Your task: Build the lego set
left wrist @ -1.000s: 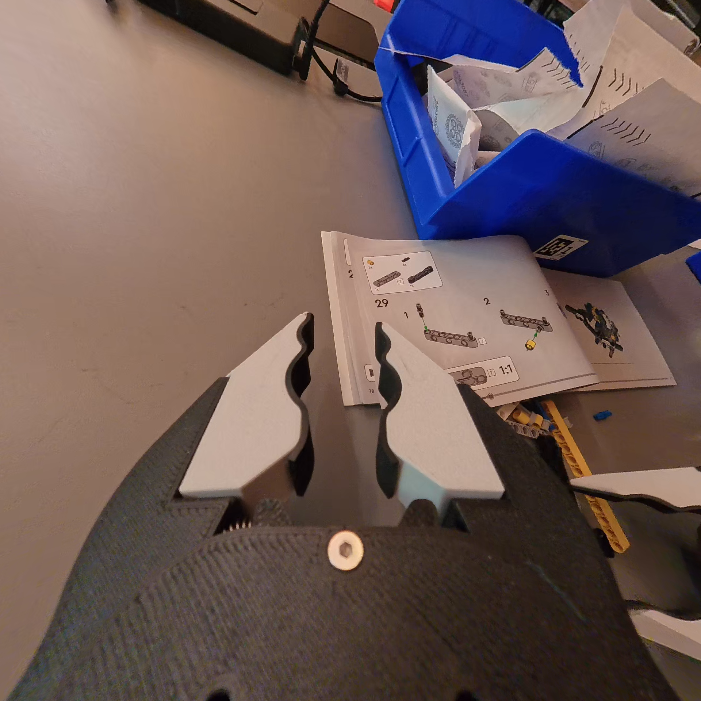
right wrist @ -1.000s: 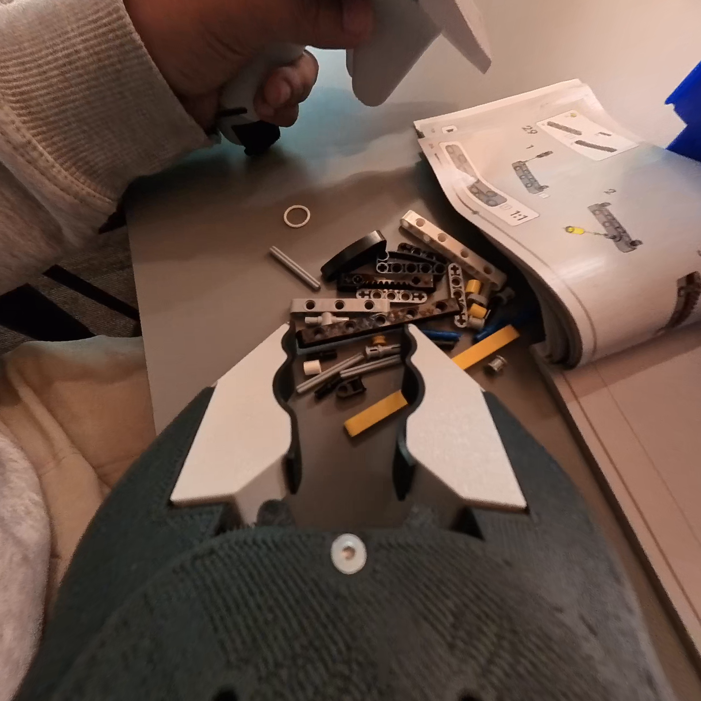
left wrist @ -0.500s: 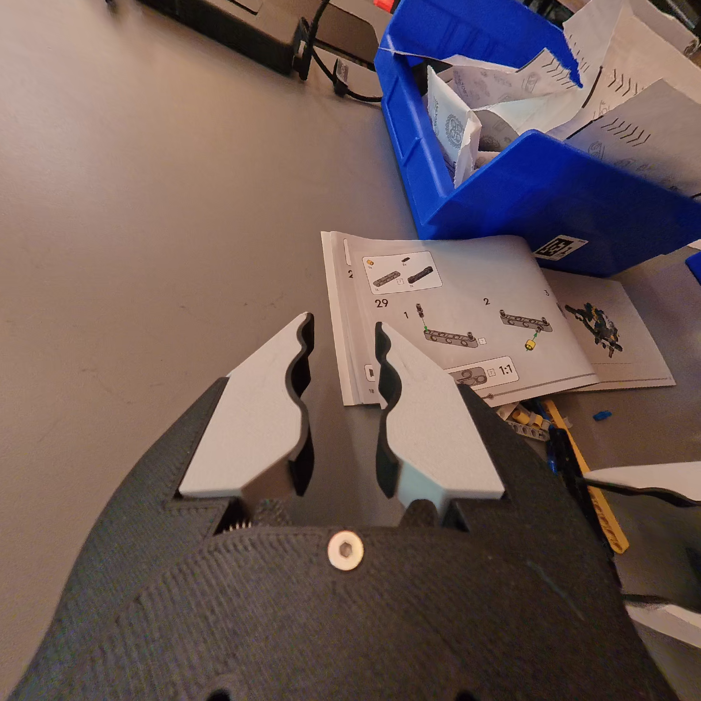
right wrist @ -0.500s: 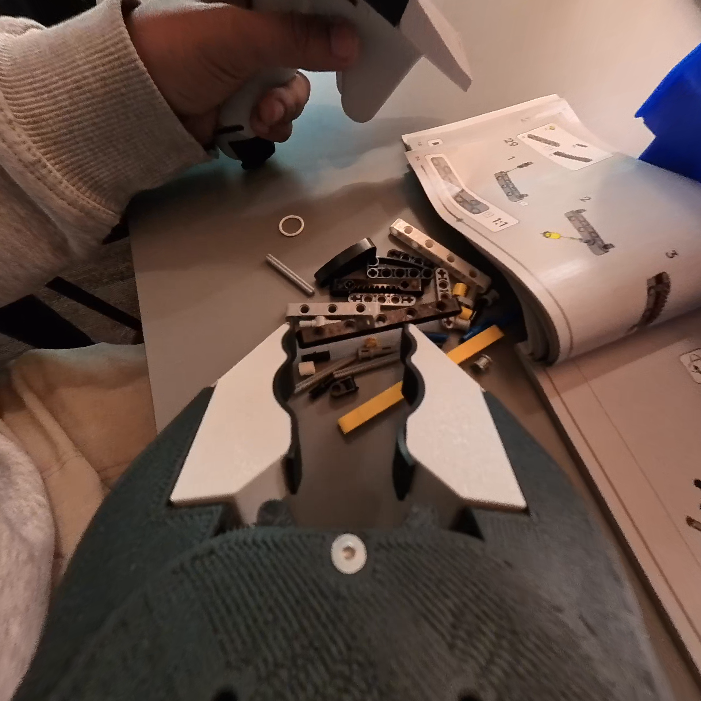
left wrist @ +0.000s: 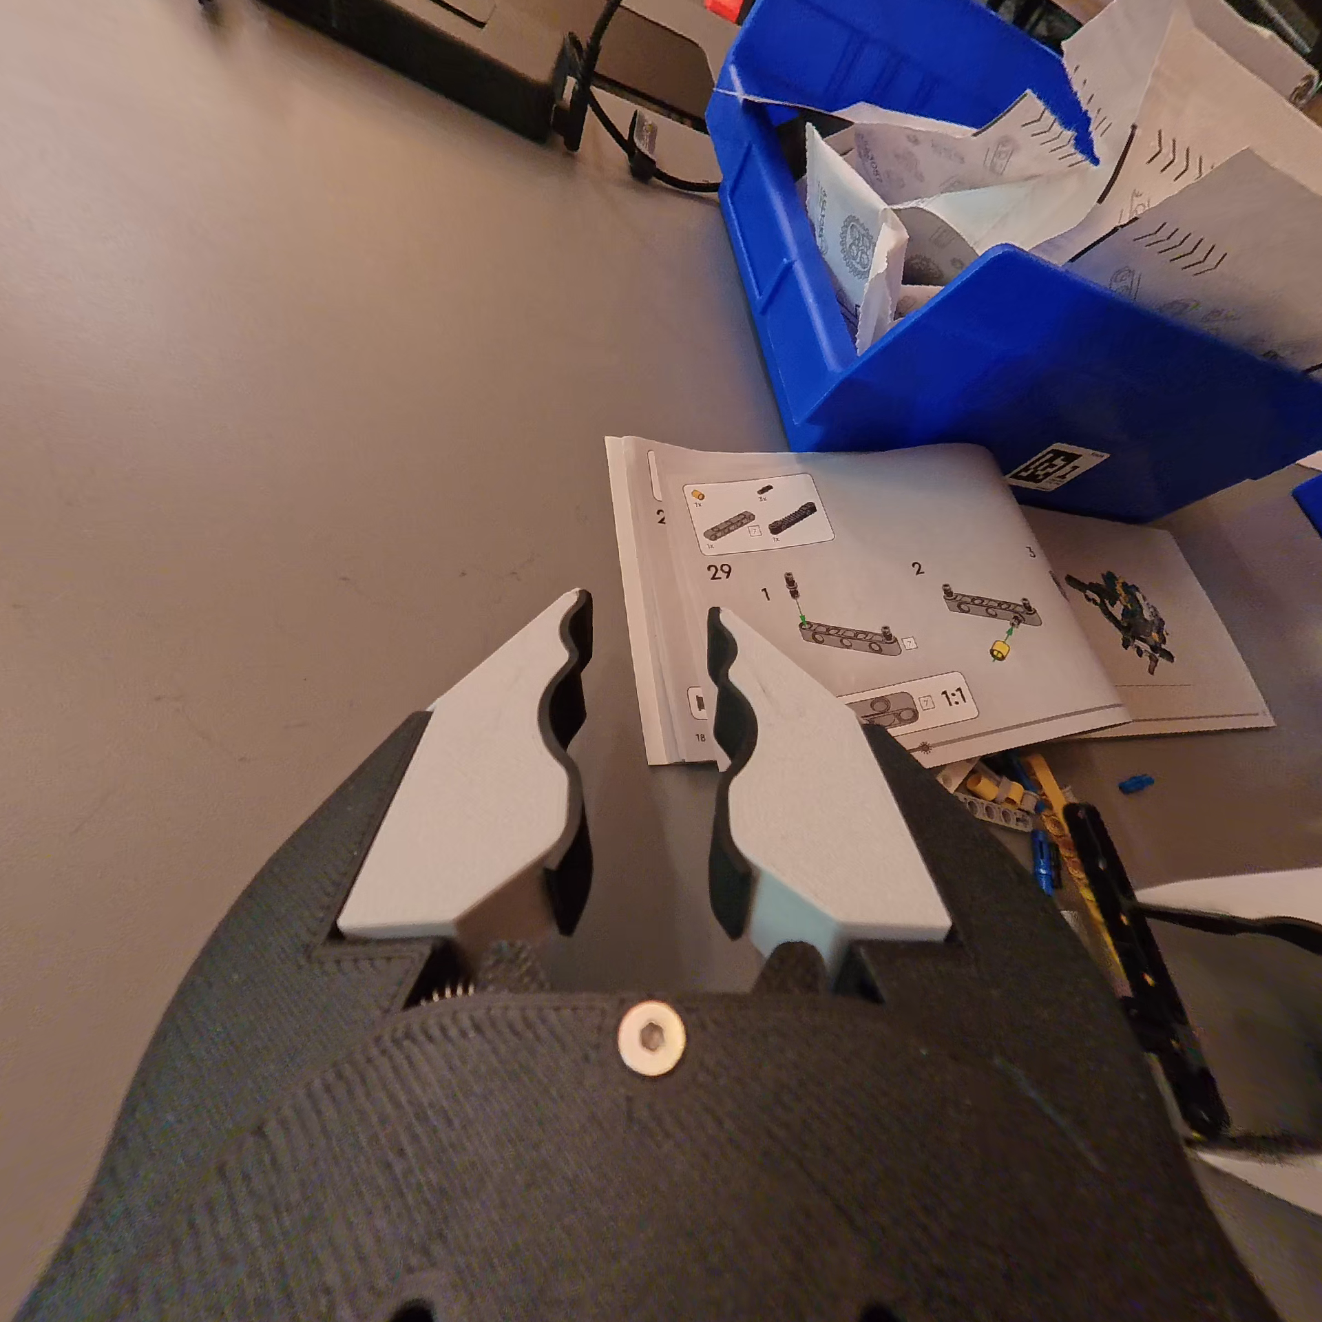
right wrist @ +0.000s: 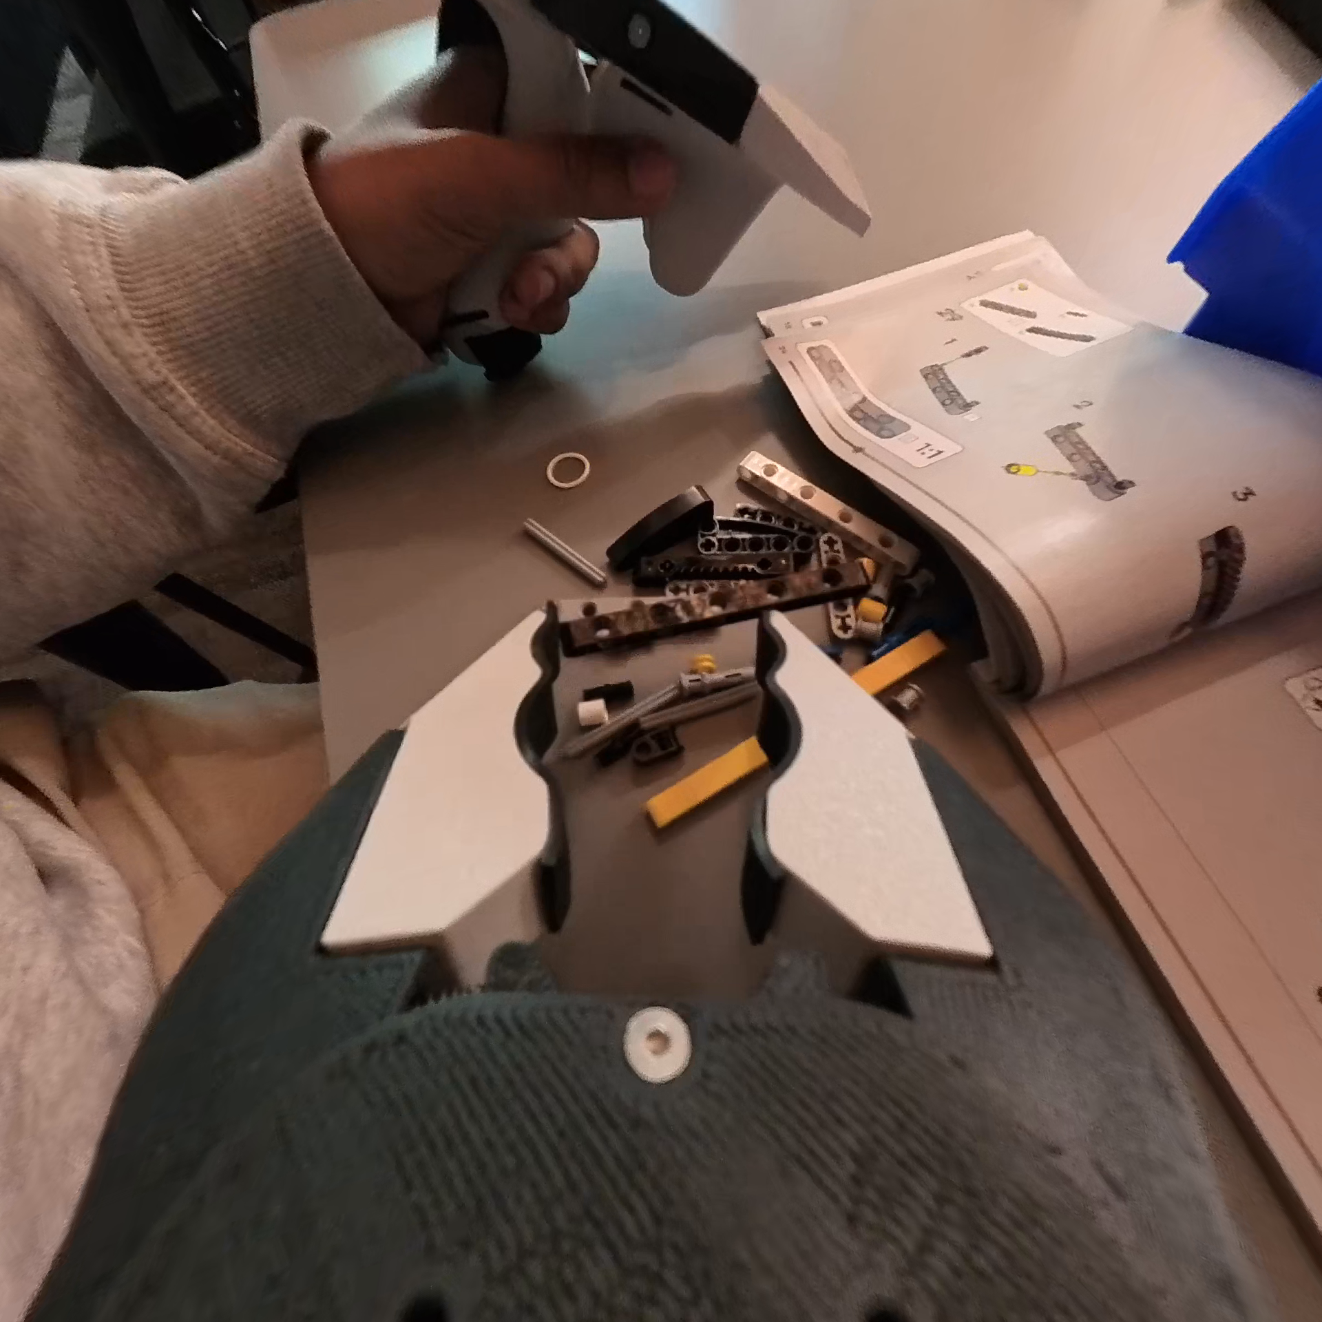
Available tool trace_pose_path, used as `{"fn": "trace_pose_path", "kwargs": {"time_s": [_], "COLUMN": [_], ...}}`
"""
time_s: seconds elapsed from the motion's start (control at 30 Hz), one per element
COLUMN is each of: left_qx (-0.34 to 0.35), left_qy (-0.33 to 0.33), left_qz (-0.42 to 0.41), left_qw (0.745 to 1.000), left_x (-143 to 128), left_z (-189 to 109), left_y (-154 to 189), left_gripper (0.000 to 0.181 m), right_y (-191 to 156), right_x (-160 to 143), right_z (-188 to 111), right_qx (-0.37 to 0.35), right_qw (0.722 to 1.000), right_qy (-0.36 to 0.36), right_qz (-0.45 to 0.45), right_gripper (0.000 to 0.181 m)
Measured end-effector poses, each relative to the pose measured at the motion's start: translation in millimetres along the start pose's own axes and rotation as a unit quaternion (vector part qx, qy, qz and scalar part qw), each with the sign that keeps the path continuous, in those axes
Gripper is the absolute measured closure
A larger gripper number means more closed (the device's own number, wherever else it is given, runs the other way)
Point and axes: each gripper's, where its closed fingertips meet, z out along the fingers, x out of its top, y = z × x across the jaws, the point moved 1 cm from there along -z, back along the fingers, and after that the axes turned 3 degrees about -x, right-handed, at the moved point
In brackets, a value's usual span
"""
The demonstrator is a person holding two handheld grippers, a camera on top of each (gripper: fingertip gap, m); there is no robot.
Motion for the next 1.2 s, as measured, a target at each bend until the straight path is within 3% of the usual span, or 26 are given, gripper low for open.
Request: {"fn": "trace_pose_path", "kwargs": {"time_s": [0.03,0.4,0.67,1.07,1.13,1.2], "left_qx": [0.000,0.000,0.000,-0.001,-0.001,0.000], "left_qy": [0.000,0.000,0.000,0.000,0.000,0.000], "left_qz": [0.000,0.000,0.000,-0.001,-0.001,-0.001], "left_qw": [1.000,1.000,1.000,1.000,1.000,1.000], "left_x": [0.0,0.1,0.3,0.3,0.3,0.3], "left_z": [0.0,0.1,-0.1,0.0,0.0,0.0], "left_y": [0.0,-0.3,-0.4,-0.5,-0.5,-0.4], "left_gripper": [0.150,0.150,0.150,0.150,0.150,0.150], "right_y": [-1.4,-18.6,-23.8,-22.4,-22.9,-19.5], "right_x": [3.2,46.2,60.8,57.4,56.3,56.0], "right_z": [-1.6,-35.5,-51.7,-49.1,-48.6,-46.8], "right_qx": [0.008,0.113,0.142,0.126,0.116,0.088], "right_qw": [1.000,0.979,0.965,0.970,0.973,0.977], "right_qy": [0.011,0.162,0.214,0.202,0.198,0.194], "right_qz": [0.005,0.056,0.061,0.047,0.030,0.014], "right_gripper": [0.126,0.127,0.127,0.127,0.149,0.142]}}
